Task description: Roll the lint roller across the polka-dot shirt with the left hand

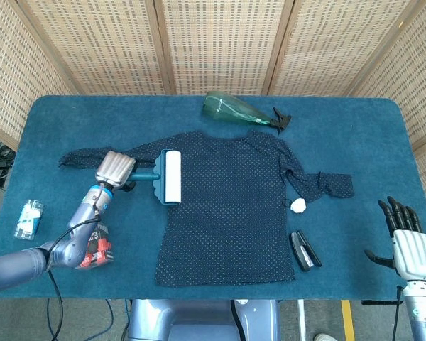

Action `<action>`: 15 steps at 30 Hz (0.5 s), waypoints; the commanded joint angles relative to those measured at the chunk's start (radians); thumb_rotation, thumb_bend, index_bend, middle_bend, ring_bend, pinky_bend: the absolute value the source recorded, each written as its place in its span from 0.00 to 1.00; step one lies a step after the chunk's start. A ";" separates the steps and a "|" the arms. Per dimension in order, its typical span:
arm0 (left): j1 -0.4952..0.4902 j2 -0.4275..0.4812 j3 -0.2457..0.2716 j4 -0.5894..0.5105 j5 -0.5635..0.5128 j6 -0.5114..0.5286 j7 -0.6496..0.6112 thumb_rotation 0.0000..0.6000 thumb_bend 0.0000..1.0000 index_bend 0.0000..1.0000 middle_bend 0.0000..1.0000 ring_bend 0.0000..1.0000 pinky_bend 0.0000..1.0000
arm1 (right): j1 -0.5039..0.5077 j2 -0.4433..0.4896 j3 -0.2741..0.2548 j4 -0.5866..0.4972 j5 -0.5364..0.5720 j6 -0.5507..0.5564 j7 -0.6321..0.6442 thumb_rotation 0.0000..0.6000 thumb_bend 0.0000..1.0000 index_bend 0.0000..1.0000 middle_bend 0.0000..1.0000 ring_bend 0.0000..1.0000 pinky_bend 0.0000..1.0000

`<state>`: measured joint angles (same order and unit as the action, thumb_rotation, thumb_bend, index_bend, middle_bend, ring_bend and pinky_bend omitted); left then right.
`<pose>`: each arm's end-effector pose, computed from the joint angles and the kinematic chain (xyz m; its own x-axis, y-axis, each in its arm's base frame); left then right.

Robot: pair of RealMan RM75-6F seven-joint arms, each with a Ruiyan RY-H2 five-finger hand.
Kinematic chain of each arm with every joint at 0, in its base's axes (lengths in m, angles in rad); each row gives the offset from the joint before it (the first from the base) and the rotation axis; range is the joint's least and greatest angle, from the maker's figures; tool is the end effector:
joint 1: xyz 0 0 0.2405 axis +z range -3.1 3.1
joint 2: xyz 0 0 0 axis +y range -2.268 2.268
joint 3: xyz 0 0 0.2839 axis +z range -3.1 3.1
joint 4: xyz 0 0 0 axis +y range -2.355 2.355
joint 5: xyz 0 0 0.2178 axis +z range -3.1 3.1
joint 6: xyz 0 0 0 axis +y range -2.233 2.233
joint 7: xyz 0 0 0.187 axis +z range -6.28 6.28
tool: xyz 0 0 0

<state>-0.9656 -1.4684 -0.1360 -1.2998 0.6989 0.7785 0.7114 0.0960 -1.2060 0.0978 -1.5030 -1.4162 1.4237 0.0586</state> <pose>-0.1824 0.4849 -0.0063 0.7536 0.2636 0.6021 0.6573 -0.3021 -0.6905 -0.3656 -0.2418 0.1489 0.3461 -0.0050 0.9382 -0.9356 0.0730 0.3455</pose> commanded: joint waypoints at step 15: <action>-0.197 -0.095 0.039 0.093 -0.274 -0.066 0.188 1.00 0.44 0.87 0.85 0.73 0.70 | 0.009 -0.006 0.003 0.008 0.029 -0.033 -0.015 1.00 0.11 0.00 0.00 0.00 0.00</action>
<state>-1.1567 -1.5587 -0.0998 -1.2100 0.4309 0.7131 0.8945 0.1044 -1.2119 0.1011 -1.4948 -1.3875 1.3907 0.0439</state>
